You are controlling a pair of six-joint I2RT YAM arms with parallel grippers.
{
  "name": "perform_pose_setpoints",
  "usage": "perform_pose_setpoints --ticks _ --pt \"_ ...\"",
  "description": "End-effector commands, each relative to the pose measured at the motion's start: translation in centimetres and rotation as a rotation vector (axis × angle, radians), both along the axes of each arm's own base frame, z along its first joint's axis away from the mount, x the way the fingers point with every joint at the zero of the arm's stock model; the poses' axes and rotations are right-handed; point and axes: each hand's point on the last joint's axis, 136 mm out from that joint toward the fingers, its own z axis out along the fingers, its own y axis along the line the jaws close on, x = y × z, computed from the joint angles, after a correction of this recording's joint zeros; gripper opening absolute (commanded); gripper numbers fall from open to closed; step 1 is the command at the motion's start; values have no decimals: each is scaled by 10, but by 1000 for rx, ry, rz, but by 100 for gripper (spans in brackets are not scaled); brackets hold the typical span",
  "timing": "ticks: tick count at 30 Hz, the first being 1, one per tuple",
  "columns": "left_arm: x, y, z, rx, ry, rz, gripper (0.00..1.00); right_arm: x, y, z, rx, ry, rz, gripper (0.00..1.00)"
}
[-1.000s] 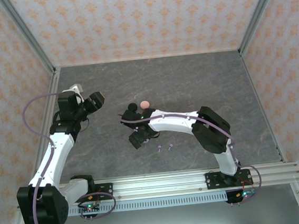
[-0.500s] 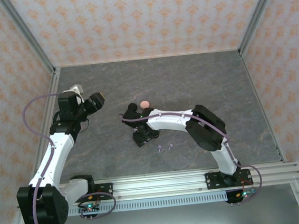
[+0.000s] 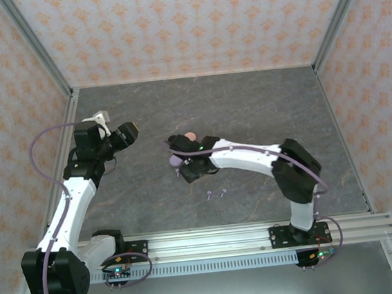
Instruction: Insert wireless bluetooth earbuds into charging case
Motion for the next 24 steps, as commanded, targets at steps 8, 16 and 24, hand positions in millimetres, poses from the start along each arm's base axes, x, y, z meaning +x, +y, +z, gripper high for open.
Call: perform_pose_setpoints --ticks 8,16,24 --pt "-29 -61 113 -81 -336 -370 70 26 -17 156 125 -607 282 50" --pt "-76 -132 146 -15 -391 -713 68 10 -21 212 142 -937 539 46" --pt "-82 -165 135 -35 -362 -842 63 8 -17 227 151 -1052 595 44"
